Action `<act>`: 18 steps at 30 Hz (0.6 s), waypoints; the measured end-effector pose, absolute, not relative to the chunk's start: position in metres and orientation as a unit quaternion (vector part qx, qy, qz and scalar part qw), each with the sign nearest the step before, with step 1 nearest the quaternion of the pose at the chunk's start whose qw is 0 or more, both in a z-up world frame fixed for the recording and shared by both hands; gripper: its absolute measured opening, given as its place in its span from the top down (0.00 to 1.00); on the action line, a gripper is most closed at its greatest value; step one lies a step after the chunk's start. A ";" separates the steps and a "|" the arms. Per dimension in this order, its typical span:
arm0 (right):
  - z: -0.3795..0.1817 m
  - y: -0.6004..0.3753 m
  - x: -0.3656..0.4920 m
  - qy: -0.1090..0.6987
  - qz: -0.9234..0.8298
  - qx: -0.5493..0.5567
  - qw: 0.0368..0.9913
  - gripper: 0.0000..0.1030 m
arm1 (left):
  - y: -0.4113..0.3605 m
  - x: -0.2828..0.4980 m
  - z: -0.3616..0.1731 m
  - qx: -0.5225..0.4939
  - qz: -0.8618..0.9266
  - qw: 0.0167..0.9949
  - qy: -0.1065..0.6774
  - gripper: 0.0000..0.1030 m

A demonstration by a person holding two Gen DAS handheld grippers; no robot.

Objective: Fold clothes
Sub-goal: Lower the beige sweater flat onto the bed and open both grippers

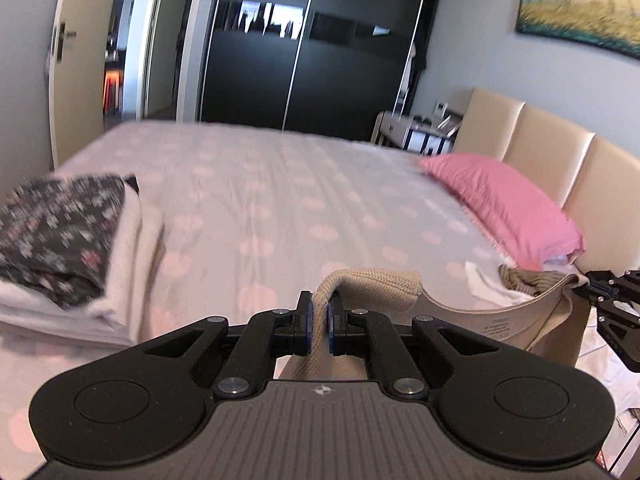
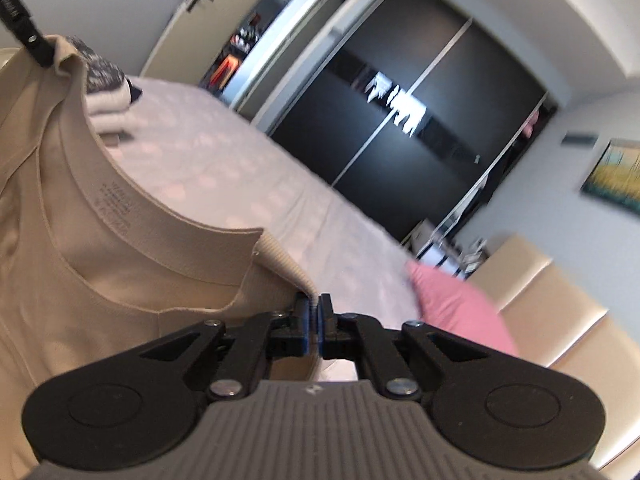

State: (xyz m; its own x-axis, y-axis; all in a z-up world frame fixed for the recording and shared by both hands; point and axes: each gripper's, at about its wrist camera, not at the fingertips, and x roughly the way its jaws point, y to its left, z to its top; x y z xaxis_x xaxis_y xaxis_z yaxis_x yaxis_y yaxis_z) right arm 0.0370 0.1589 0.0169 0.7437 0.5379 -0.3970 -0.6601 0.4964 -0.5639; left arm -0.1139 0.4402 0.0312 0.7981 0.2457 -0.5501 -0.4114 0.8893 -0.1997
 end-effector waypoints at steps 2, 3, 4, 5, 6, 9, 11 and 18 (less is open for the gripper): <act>0.002 0.166 0.053 0.116 0.352 -0.357 0.857 0.96 | 0.446 -0.100 0.017 -0.159 0.173 0.931 0.281 0.95; -0.003 0.171 0.061 0.129 0.353 -0.355 0.856 0.95 | 0.448 -0.093 0.010 -0.160 0.171 0.928 0.289 0.95; -0.007 0.176 0.071 0.141 0.354 -0.352 0.855 0.95 | 0.450 -0.088 0.007 -0.159 0.169 0.927 0.295 0.95; -0.009 0.182 0.080 0.151 0.353 -0.349 0.855 0.95 | 0.453 -0.082 0.004 -0.160 0.167 0.926 0.297 0.95; -0.012 0.189 0.088 0.159 0.351 -0.346 0.855 0.95 | 0.455 -0.078 0.002 -0.164 0.166 0.925 0.299 0.94; -0.029 0.191 0.099 0.178 0.349 -0.342 0.854 0.94 | 0.458 -0.067 -0.007 -0.169 0.168 0.921 0.309 0.89; -0.041 0.189 0.103 0.189 0.343 -0.336 0.856 0.85 | 0.458 -0.061 -0.011 -0.173 0.172 0.917 0.316 0.87; -0.043 0.181 0.126 0.215 0.302 -0.314 0.874 0.68 | 0.466 -0.072 -0.013 -0.174 0.204 0.908 0.323 0.70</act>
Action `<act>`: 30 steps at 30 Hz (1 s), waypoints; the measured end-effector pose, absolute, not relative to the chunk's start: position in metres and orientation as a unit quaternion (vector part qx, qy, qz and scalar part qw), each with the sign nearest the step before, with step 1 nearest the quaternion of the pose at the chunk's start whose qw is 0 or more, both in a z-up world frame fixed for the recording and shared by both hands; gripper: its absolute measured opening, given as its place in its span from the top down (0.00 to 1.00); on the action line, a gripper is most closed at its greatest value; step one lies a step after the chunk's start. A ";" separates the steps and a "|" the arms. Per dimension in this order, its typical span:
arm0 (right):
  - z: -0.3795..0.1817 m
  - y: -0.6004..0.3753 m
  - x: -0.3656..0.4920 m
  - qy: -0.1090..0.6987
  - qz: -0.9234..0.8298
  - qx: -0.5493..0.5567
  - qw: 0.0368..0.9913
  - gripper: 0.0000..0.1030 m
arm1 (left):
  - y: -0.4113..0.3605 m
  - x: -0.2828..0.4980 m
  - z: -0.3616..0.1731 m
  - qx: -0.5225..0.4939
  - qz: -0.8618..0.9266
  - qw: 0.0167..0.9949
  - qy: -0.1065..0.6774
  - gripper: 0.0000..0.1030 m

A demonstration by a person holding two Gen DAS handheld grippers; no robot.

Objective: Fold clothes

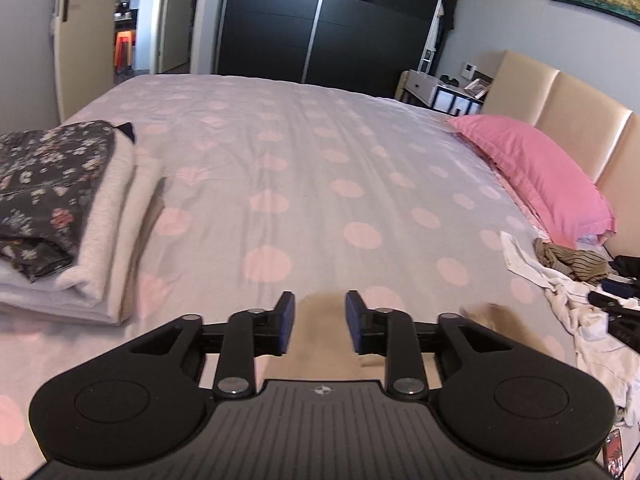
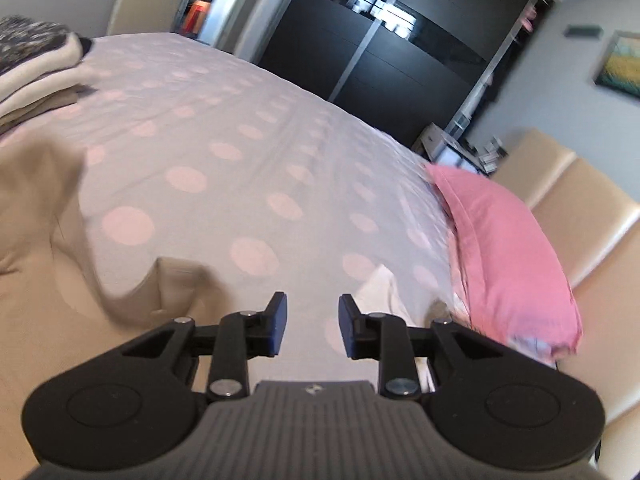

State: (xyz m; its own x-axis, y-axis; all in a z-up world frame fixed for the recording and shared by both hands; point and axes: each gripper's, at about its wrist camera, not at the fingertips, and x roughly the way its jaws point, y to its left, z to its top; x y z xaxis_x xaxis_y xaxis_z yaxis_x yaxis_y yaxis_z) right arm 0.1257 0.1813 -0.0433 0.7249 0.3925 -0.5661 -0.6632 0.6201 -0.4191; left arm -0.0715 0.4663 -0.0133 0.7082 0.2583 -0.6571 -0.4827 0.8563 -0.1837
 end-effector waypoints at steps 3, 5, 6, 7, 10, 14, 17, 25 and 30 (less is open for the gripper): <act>-0.041 0.164 0.137 0.247 0.287 -0.280 0.882 0.67 | 0.468 -0.083 -0.014 -0.172 0.215 0.903 0.329 0.63; -0.042 0.155 0.143 0.266 0.278 -0.264 0.885 0.66 | 0.469 -0.088 -0.014 -0.170 0.221 0.900 0.335 0.62; -0.042 0.150 0.145 0.274 0.275 -0.257 0.885 0.64 | 0.469 -0.091 -0.015 -0.170 0.223 0.898 0.340 0.62; -0.043 0.146 0.147 0.283 0.273 -0.251 0.885 0.62 | 0.470 -0.095 -0.017 -0.171 0.224 0.896 0.344 0.62; -0.047 0.134 0.148 0.315 0.278 -0.231 0.878 0.61 | 0.469 -0.107 -0.022 -0.170 0.228 0.890 0.355 0.62; -0.057 0.117 0.145 0.372 0.298 -0.193 0.858 0.62 | 0.466 -0.124 -0.029 -0.177 0.227 0.880 0.378 0.61; -0.068 0.106 0.139 0.412 0.306 -0.166 0.842 0.62 | 0.463 -0.138 -0.037 -0.186 0.223 0.874 0.391 0.60; -0.088 0.081 0.109 0.457 0.299 -0.141 0.826 0.61 | 0.462 -0.175 -0.064 -0.182 0.233 0.853 0.430 0.60; -0.094 0.066 0.088 0.465 0.299 -0.145 0.821 0.60 | 0.454 -0.199 -0.081 -0.207 0.230 0.832 0.460 0.60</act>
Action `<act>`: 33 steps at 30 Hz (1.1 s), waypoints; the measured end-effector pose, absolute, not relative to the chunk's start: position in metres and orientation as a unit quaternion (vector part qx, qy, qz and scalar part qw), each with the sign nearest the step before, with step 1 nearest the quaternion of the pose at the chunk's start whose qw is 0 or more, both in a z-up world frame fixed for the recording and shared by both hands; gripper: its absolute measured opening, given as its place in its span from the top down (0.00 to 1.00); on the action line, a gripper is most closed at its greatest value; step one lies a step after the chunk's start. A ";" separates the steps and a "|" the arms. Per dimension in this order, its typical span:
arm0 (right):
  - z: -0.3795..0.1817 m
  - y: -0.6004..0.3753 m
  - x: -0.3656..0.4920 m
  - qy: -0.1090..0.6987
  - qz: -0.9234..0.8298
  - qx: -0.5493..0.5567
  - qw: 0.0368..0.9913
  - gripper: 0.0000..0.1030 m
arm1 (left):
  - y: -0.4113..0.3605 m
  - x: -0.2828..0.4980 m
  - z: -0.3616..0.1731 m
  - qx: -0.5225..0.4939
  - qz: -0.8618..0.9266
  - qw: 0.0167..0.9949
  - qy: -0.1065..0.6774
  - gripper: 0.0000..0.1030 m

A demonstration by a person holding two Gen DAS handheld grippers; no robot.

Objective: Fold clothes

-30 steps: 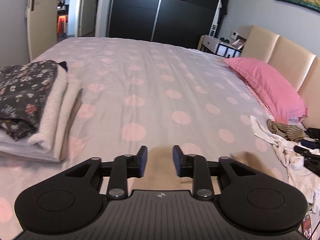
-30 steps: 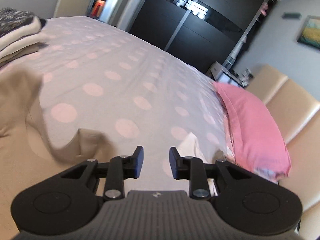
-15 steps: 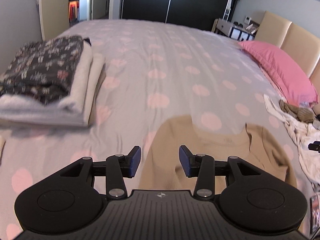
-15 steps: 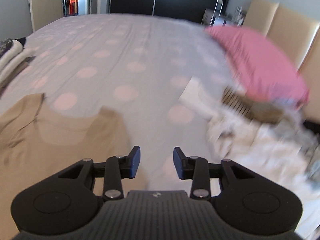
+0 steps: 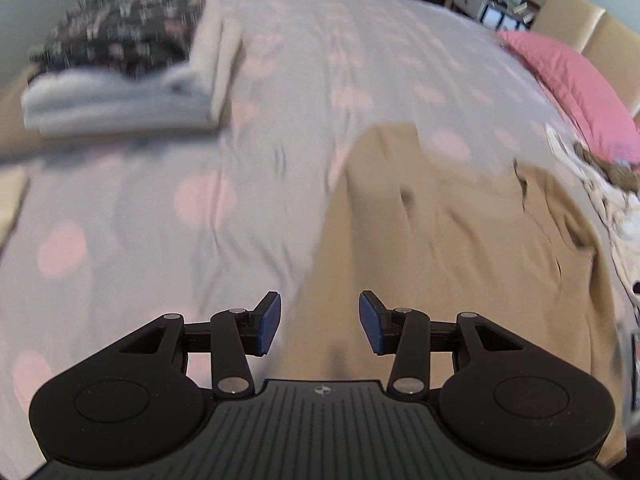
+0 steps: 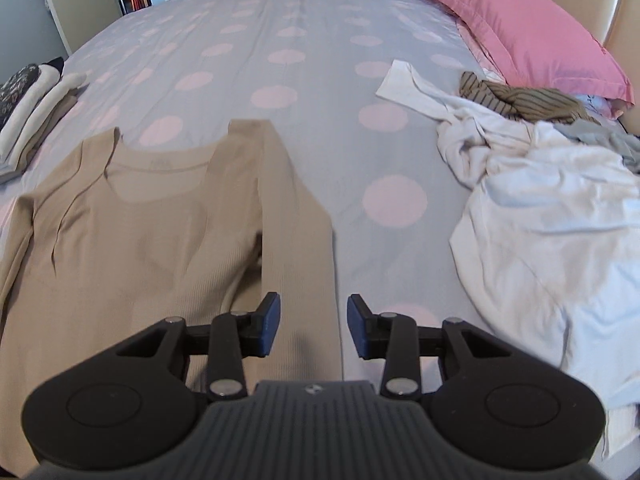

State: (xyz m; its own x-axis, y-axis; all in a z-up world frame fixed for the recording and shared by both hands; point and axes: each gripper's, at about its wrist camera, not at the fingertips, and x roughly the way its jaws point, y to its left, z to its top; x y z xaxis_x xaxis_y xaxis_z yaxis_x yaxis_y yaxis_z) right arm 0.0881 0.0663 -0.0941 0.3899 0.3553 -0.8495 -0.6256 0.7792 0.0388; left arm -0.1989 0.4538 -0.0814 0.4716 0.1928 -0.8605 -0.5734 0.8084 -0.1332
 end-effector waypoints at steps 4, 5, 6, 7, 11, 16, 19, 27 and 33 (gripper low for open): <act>-0.096 0.055 0.076 0.473 0.303 -0.125 0.818 0.56 | 0.447 -0.213 -0.097 -0.207 0.245 0.813 0.486 0.59; -0.096 0.052 0.073 0.475 0.305 -0.120 0.817 0.54 | 0.447 -0.217 -0.103 -0.216 0.245 0.806 0.493 0.59; -0.098 0.049 0.070 0.477 0.306 -0.116 0.816 0.52 | 0.447 -0.221 -0.108 -0.227 0.244 0.799 0.501 0.59; -0.101 0.044 0.068 0.481 0.306 -0.114 0.813 0.51 | 0.446 -0.224 -0.114 -0.236 0.241 0.792 0.509 0.59; -0.122 0.022 0.068 0.514 0.287 -0.099 0.802 0.51 | 0.435 -0.234 -0.134 -0.234 0.234 0.776 0.537 0.59; -0.146 -0.006 0.071 0.557 0.270 -0.054 0.783 0.51 | 0.425 -0.250 -0.149 -0.230 0.241 0.765 0.552 0.58; -0.160 -0.014 0.068 0.584 0.267 -0.029 0.766 0.52 | 0.423 -0.257 -0.151 -0.236 0.248 0.763 0.549 0.58; -0.166 0.000 0.048 0.587 0.288 -0.053 0.754 0.92 | 0.414 -0.253 -0.147 -0.224 0.255 0.775 0.533 0.97; -0.143 -0.013 0.054 0.555 0.255 -0.055 0.790 0.95 | 0.428 -0.262 -0.124 -0.266 0.272 0.788 0.484 0.99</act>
State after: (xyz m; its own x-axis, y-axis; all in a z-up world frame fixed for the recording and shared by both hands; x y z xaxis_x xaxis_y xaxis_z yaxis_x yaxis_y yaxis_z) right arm 0.0535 -0.0129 -0.1427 0.2548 0.3421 -0.9045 -0.4637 0.8640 0.1962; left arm -0.2618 0.4280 -0.1242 0.3832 0.1710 -0.9077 -0.6863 0.7104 -0.1559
